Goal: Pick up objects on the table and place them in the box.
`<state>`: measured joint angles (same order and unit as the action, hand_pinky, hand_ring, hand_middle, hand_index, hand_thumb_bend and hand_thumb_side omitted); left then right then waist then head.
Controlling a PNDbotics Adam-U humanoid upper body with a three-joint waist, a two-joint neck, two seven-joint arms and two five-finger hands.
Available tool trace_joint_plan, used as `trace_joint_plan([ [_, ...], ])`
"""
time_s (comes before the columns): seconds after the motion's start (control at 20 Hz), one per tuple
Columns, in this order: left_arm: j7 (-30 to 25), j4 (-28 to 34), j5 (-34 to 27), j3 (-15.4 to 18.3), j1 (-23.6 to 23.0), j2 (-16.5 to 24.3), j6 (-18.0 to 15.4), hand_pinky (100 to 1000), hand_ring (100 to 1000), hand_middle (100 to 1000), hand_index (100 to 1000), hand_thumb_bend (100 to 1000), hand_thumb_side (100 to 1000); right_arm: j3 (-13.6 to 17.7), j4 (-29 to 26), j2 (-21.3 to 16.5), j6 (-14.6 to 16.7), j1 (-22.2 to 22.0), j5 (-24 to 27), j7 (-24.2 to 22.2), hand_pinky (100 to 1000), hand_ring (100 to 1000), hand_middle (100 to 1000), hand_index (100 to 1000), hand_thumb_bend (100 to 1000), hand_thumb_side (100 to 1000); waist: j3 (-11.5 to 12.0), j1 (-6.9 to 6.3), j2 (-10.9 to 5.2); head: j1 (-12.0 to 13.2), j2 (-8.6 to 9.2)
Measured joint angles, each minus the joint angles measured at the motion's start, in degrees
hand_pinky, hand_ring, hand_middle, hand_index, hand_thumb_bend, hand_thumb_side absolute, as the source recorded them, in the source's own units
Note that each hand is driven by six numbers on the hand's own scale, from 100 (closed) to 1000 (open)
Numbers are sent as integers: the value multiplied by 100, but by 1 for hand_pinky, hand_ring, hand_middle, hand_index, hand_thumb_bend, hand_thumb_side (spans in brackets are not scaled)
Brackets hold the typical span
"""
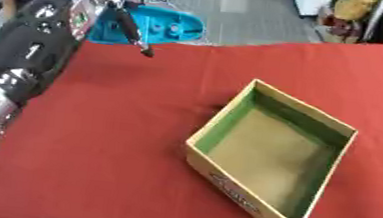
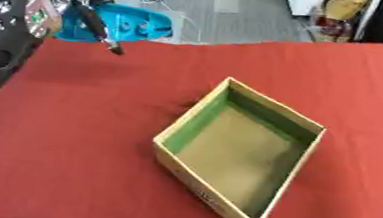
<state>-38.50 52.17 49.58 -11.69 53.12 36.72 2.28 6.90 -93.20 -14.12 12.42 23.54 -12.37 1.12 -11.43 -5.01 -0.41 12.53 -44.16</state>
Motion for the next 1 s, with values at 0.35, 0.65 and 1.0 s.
trace_joint_plan([
  [0.35, 110, 904, -508, -219, 1, -75, -133, 100, 100, 100, 119, 100, 322, 0, 0, 0, 0, 0, -13, 1, 593, 808, 813, 993, 448, 973, -2, 2, 0, 3, 0],
  [0.65, 42, 2024, -901, -502, -3, -231, -132, 100, 100, 100, 119, 100, 307, 1, 0, 0, -1, 0, -13, 2, 593, 808, 813, 993, 448, 974, -4, 12, 2, 22, 0],
  [1.0, -282, 2923, -1000, -786, -30, -365, -94, 100, 100, 100, 121, 100, 303, 1, 1, 0, -1, 0, -13, 2, 593, 808, 813, 993, 448, 974, -4, 14, 4, 63, 0],
])
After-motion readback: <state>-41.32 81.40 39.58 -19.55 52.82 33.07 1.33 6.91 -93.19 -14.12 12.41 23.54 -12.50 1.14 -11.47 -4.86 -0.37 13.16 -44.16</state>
